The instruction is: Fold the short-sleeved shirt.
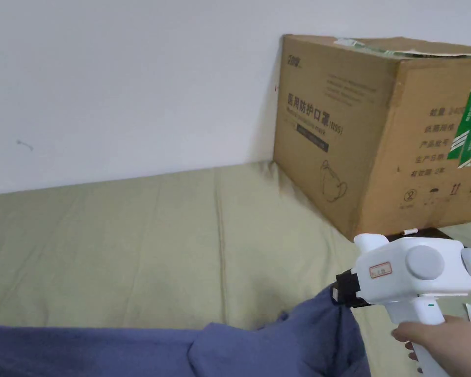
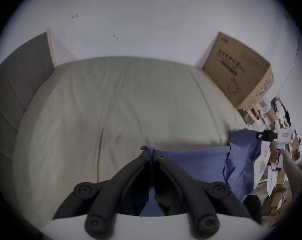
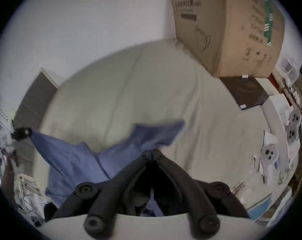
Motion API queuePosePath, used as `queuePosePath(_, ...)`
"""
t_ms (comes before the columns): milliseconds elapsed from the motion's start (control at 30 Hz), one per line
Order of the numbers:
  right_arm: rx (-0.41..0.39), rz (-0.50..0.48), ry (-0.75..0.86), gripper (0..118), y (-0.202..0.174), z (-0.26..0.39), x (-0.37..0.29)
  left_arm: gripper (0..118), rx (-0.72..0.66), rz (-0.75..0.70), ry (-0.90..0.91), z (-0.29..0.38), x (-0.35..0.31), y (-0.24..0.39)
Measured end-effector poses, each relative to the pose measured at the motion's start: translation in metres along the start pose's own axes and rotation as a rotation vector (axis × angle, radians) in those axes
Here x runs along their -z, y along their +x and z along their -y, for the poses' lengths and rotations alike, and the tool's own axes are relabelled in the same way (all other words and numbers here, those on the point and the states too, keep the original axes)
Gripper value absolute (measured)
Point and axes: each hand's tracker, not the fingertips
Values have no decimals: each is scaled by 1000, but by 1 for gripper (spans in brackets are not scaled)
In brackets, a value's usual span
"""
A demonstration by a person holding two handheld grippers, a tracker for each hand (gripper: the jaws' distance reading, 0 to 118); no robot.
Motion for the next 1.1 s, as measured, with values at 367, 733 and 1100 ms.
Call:
queuePosePath(367, -7, -141, 343, 0, -64, -65, -193, 2, 30, -55, 344, -37, -194, 19)
queuePosePath(733, -129, -90, 525, 0, -132, -153, -279, 2, 71, -97, 495, -101, -268, 39)
queuePosePath(1100, -201, 59, 595, 0, -177, -257, -258, 2, -11, -106, 511, -181, -219, 28)
